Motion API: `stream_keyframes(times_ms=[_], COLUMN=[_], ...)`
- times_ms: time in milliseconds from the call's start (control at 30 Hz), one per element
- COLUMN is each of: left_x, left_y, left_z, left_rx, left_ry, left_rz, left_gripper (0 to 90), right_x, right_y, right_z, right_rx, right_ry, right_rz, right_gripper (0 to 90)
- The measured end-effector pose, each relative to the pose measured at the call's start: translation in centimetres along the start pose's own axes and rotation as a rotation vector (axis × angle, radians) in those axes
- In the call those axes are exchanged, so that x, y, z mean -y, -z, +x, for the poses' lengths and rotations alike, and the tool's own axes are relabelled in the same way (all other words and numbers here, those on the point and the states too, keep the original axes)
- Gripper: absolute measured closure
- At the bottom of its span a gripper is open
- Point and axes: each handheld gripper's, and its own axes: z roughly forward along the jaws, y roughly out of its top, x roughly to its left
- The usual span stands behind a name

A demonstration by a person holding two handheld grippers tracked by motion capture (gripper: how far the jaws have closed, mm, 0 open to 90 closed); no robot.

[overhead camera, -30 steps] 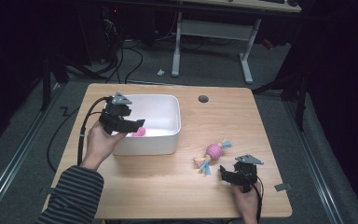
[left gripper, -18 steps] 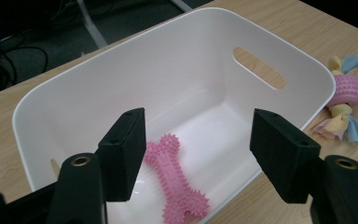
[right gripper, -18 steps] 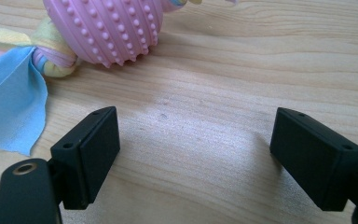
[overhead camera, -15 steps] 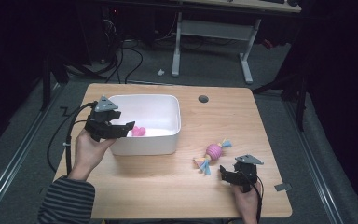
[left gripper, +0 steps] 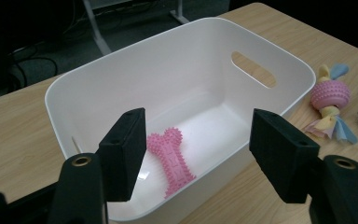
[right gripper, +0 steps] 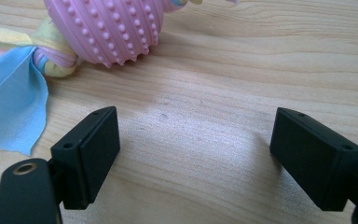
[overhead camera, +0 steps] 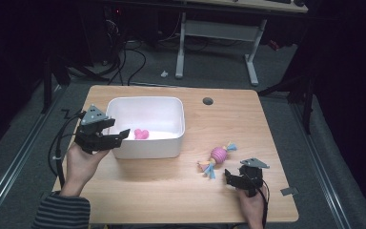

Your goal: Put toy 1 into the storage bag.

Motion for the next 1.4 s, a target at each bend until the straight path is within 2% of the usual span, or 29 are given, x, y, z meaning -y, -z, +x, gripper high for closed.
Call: stream_keyframes(times_ms=[533,667,967,1167,1300,1400], left_x=[2.8,3.4,4.9,6.0,6.6,7.0], left_y=[0.5,0.5,0.3,-0.3,-0.6,-0.8], left_z=[-0.9,-1.4,-1.9,-2.0,-2.1,-2.4], left_rx=[0.021,-0.013,-0.002,0.039,0.038,0.011], left_ry=[0.019,-0.002,0.009,0.031,0.042,0.024], left_rz=[-0.013,-0.025,-0.024,-0.006,-0.017,-0.006], left_gripper=[36.8,37.2,37.3,37.5,38.2,38.2], right_x=[0.0,0.0,0.0,0.0,0.0,0.0], right_y=[0.0,0.0,0.0,0.0,0.0,0.0], right_z=[0.0,0.0,0.0,0.0,0.0,0.0], right_rx=[0.000,0.000,0.001,0.001,0.001,0.001], right_ry=[0.000,-0.002,-0.001,-0.001,-0.001,-0.001], right_rz=[0.000,0.001,0.000,0.000,0.000,0.000], right_gripper=[15.7,15.7,15.7,15.7,15.8,15.8])
